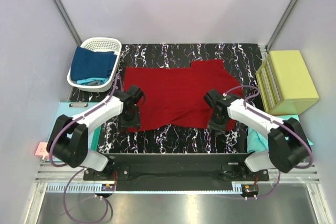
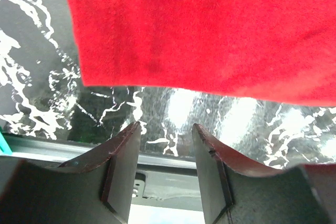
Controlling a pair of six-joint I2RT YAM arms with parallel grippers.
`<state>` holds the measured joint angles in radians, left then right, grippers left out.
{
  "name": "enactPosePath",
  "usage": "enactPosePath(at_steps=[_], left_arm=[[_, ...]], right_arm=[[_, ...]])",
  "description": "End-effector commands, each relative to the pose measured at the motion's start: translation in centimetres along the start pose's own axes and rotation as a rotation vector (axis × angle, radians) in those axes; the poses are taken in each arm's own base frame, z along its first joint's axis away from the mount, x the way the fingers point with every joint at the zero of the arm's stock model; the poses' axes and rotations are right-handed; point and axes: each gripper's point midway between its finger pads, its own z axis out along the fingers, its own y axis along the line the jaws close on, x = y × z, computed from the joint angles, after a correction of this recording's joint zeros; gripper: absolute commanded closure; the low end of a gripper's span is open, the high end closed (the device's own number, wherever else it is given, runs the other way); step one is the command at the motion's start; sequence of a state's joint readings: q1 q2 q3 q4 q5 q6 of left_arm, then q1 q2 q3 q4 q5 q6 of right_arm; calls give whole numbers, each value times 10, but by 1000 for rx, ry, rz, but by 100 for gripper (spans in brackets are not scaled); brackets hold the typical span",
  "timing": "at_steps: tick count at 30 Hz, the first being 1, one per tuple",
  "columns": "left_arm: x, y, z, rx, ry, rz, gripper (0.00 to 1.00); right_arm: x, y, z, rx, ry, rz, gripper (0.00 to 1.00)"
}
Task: Fold and stack the t-shirts
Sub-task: Fold the flattened tshirt in 1/3 of the way
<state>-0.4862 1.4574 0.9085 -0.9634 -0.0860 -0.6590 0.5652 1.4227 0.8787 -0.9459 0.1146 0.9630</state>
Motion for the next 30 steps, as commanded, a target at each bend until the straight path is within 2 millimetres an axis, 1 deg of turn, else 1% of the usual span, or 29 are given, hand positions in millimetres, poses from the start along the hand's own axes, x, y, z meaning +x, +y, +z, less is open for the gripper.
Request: enactPosePath(at_steps=[1, 3, 4, 5, 6, 7, 8, 9, 10, 11, 12, 14, 15, 16, 18, 19, 21, 22, 24, 25, 27, 30], left_arm=[[-33, -13, -35, 71, -157, -26, 50], [-54, -22, -46, 103, -243, -22, 48], [-71, -28, -55, 110, -292, -25, 47], [-81, -31, -58, 110, -321, -15, 47], [-92, -36, -60, 117, -352, -19, 47], [-106, -42, -63, 113, -369, -27, 48], [-113, -43, -63, 105, -381, -35, 48], [-122, -47, -63, 109, -400, -44, 48], [-130, -54, -62, 122, -394, -50, 49], [-135, -57, -62, 133, -401, -54, 50], [-145, -63, -62, 152, -431, -60, 50], [-151, -68, -54, 165, -426, -67, 50], [-159, -69, -51, 179, -440, -76, 50], [-159, -70, -42, 178, -419, -79, 50], [-162, -68, -34, 174, -400, -97, 51], [-160, -67, -26, 171, -376, -98, 51], [-158, -66, -21, 178, -365, -105, 52], [-153, -65, -17, 177, -353, -102, 52], [-151, -65, -14, 188, -357, -107, 52], [-146, -65, -11, 195, -345, -107, 51], [-143, -65, -8, 204, -337, -107, 52], [-140, -67, -6, 213, -326, -106, 52]], right_arm=[[-33, 36, -40, -194, -170, -22, 64], [-54, 56, -54, -280, -266, -34, 61], [-71, 77, -66, -354, -327, -32, 61], [-80, 85, -68, -369, -345, -54, 61], [-85, 94, -56, -349, -334, -70, 61], [-97, 110, -64, -368, -360, -83, 62], [-104, 115, -59, -345, -360, -107, 63], [-106, 121, -37, -289, -321, -130, 65], [-115, 133, -44, -292, -327, -140, 65], [-120, 138, -40, -276, -332, -153, 66], [-126, 147, -32, -265, -333, -161, 66], [-134, 154, -26, -253, -345, -172, 67], [-138, 161, -19, -246, -348, -177, 67], [-140, 163, -15, -240, -346, -181, 67], [-143, 164, -4, -220, -333, -183, 67], [-144, 163, -2, -214, -332, -180, 67], [-142, 161, 3, -206, -325, -181, 67], [-141, 161, 3, -208, -326, -180, 67], [-138, 158, 4, -205, -323, -178, 67], [-139, 156, 4, -203, -325, -173, 67], [-136, 153, 6, -197, -320, -174, 67], [-131, 150, 8, -195, -309, -166, 67]])
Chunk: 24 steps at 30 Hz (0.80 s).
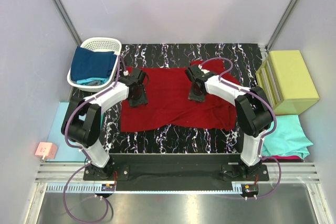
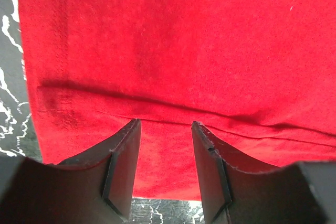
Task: Fold and stack the t-shirts
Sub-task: Fold the flattened tshirt in 1/3 of the way
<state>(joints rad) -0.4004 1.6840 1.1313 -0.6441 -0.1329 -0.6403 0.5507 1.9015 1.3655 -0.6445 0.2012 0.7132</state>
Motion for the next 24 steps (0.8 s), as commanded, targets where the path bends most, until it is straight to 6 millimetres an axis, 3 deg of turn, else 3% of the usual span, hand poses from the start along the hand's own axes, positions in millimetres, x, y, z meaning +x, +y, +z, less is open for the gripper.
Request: enactPosePath(at_steps=[1, 13, 17, 18, 20, 24], left_arm=[[-10, -16, -9, 86, -41, -13, 52], [-1, -12, -6, 81, -26, -4, 52], [-1, -11, -5, 79, -26, -1, 52], [0, -10, -5, 74, -26, -1, 52], [1, -10, -5, 72, -25, 1, 52], [3, -7, -2, 63, -19, -3, 53]], right_arm=[[-8, -2, -9, -11, -46, 13, 67], [12, -20, 3, 21, -20, 23, 67], [12, -19, 7, 24, -17, 22, 81], [12, -19, 7, 26, -19, 23, 90], [9, -20, 4, 29, -33, 25, 99], [1, -24, -2, 44, -75, 27, 100]])
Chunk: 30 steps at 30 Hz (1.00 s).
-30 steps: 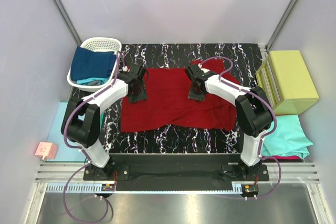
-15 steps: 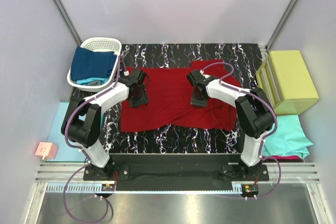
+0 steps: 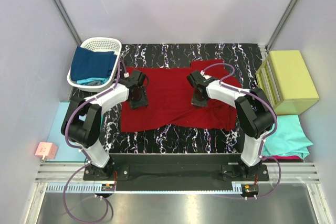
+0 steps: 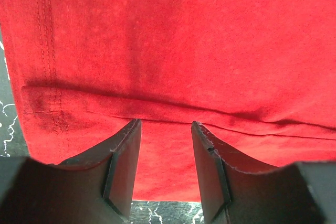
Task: Fold and stack the t-shirts
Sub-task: Fold the flattened tshirt in 1/3 of the way
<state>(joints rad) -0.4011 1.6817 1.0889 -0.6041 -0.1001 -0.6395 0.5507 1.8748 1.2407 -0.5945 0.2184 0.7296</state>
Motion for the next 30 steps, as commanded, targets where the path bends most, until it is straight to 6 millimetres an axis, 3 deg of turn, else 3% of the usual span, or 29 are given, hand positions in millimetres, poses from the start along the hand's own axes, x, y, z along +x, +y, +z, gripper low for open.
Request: enactPosePath(at_steps=[1, 9, 25, 30], left_arm=[[-6, -6, -8, 36, -35, -4, 52], [-7, -6, -6, 32, -34, -9, 53], [-9, 0, -10, 3, -53, -8, 54], [-12, 1, -13, -4, -61, -7, 54]], right_arm=[[-27, -1, -18, 1, -115, 22, 100], [-52, 2, -32, 1, -199, 18, 100], [-50, 10, 9, 54, -159, -22, 100], [-48, 10, 9, 48, -154, -24, 100]])
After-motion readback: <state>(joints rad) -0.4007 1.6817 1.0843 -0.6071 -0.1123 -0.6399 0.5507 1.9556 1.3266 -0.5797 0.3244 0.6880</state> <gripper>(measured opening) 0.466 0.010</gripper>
